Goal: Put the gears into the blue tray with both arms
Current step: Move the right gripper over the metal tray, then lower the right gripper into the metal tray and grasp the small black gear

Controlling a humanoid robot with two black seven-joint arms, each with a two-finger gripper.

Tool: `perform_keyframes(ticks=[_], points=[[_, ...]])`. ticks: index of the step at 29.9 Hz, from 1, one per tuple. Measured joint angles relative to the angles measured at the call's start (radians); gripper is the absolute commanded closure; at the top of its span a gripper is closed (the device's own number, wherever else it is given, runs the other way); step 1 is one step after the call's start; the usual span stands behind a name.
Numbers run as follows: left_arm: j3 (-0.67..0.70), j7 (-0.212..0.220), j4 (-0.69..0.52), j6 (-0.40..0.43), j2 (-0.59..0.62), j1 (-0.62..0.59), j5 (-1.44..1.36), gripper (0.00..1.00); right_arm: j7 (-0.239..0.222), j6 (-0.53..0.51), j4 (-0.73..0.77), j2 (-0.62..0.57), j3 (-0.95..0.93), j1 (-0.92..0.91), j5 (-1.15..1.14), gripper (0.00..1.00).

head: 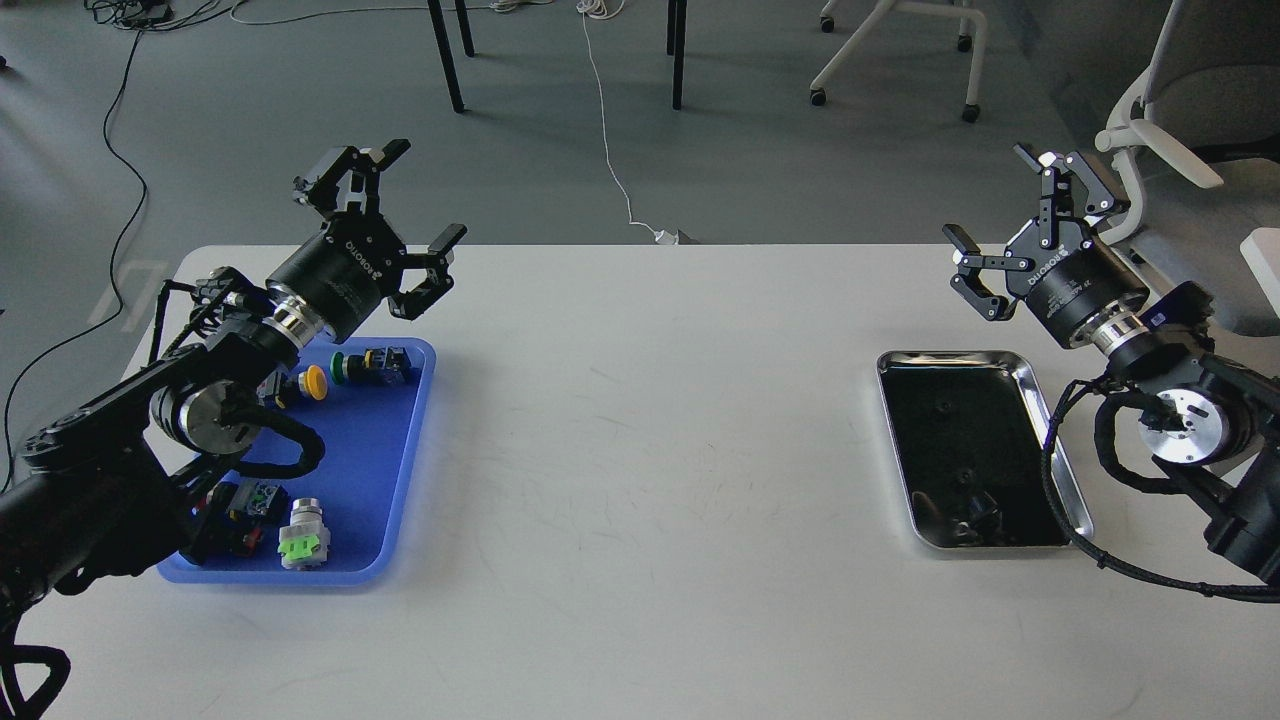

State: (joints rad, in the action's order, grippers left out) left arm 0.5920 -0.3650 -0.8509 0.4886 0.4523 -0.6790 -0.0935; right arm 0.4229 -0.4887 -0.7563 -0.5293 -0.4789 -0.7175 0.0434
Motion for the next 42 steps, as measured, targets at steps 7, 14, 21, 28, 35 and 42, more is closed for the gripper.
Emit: perform_keyframes(ticks=[7, 14, 21, 28, 35, 42], points=[[0.026, -0.005, -0.001, 0.000, 0.000, 0.014, -0.039, 0.00, -0.009, 0.000, 0.000, 0.000, -0.004, 0.010, 0.008, 0.00], [0.011, -0.006, 0.022, 0.000, 0.009, 0.005, -0.070, 0.00, -0.005, 0.000, -0.019, -0.028, 0.014, -0.033, -0.111, 0.00], [0.024, -0.097, 0.032, 0.000, 0.034, -0.008, -0.137, 0.00, 0.043, 0.000, -0.081, -0.130, 0.020, -0.176, -0.649, 0.00], [0.024, -0.123, 0.022, 0.000, 0.039, -0.009, -0.141, 0.00, 0.066, 0.000, -0.136, -0.191, 0.184, -0.339, -1.282, 0.00], [0.024, -0.124, 0.021, 0.000, 0.007, -0.007, -0.142, 0.00, 0.066, 0.000, -0.121, -0.178, 0.489, -0.492, -1.572, 0.00], [0.025, -0.124, 0.021, 0.000, -0.024, -0.006, -0.143, 0.00, 0.066, 0.000, -0.059, -0.068, 0.644, -0.528, -1.665, 0.01]])
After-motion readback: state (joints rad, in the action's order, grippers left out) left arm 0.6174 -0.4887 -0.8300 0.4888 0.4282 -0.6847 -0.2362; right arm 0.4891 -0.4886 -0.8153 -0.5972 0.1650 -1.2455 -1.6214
